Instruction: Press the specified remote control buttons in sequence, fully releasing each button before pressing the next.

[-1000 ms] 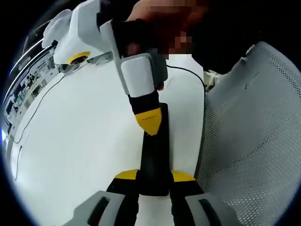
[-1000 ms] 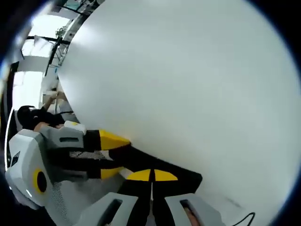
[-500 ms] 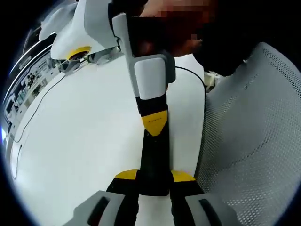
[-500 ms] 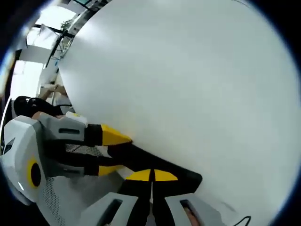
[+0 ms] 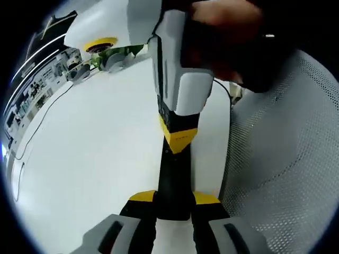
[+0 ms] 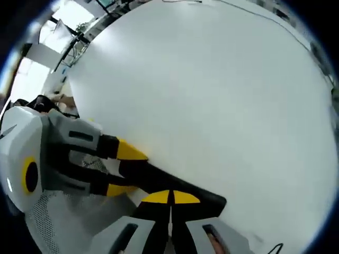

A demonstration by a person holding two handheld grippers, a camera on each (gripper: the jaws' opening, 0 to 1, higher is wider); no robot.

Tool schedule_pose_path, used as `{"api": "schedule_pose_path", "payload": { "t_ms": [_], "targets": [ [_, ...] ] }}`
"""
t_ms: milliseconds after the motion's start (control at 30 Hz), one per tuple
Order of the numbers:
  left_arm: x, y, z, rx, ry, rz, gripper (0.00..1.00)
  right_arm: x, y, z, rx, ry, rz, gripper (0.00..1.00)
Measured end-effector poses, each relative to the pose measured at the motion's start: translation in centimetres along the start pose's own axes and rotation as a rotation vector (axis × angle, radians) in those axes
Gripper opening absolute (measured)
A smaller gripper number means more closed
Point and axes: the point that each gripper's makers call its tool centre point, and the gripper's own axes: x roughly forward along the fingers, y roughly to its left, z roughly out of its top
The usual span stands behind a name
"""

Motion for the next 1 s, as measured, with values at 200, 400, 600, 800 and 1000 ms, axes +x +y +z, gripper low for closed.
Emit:
{"api": "schedule_pose_path", "payload": {
  "t_ms": [200, 400, 600, 800, 1000],
  "targets": [
    [0.0, 0.0, 0.0, 0.006, 0.001, 0.003, 0.24, -0.1, 0.1, 0.0, 0.001, -0.095, -0.017, 0.0],
    [0.0, 0.0, 0.0, -0.006, 0.005, 0.002, 0.24, -0.2, 0.1, 0.0, -0.042, -0.166, 0.007, 0.0],
    [0.1, 0.2, 0.2, -0.03, 0.003, 0.014, 0.24, -0.4, 0.0, 0.2, -0.074, -0.234, -0.027, 0.0],
    [0.2, 0.2, 0.5, -0.038, -0.002, 0.031, 0.24, -1.3, -0.5, 0.6, -0.174, -0.289, -0.095, 0.0],
    [0.5, 0.5, 0.7, -0.072, -0.004, 0.058, 0.24, -1.2, -0.2, -0.1, -0.219, -0.287, -0.086, 0.0]
  ]
}}
